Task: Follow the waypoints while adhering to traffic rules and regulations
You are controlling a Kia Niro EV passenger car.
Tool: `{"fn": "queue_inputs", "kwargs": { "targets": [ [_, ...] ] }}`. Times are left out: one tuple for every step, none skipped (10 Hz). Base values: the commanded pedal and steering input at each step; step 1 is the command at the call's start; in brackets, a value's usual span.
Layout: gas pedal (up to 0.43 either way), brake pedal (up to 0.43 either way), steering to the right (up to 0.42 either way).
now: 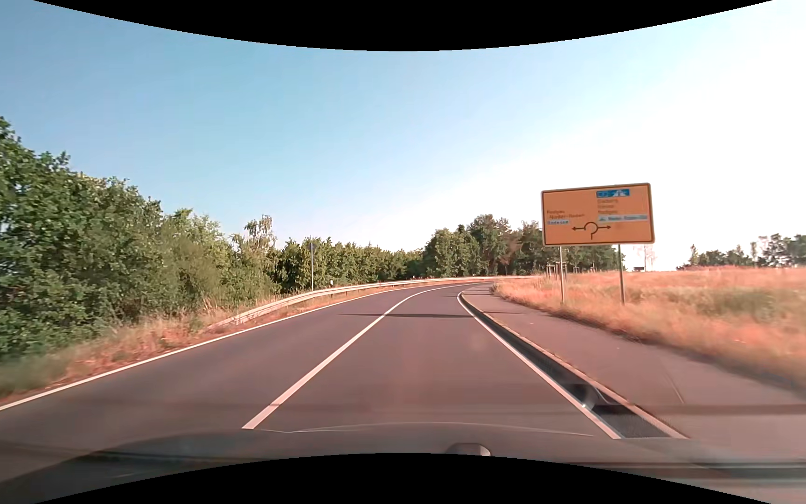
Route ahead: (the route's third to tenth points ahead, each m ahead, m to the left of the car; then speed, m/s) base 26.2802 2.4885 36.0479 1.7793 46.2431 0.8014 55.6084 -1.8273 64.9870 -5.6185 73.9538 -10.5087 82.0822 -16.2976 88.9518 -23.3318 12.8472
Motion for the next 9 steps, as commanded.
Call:
{"fn": "queue_inputs", "kwargs": {
  "targets": [
    [0.028,0.0,-0.005],
    [0.028,0.0,-0.005],
    [0.028,0.0,-0.005],
    [0.028,0.0,-0.004],
    [0.028,0.0,-0.001],
    [0.028,0.0,-0.001],
    [0.028,0.0,-0.001],
    [0.028,0.0,-0.001],
    [0.028,0.0,0.001]
  ]
}}
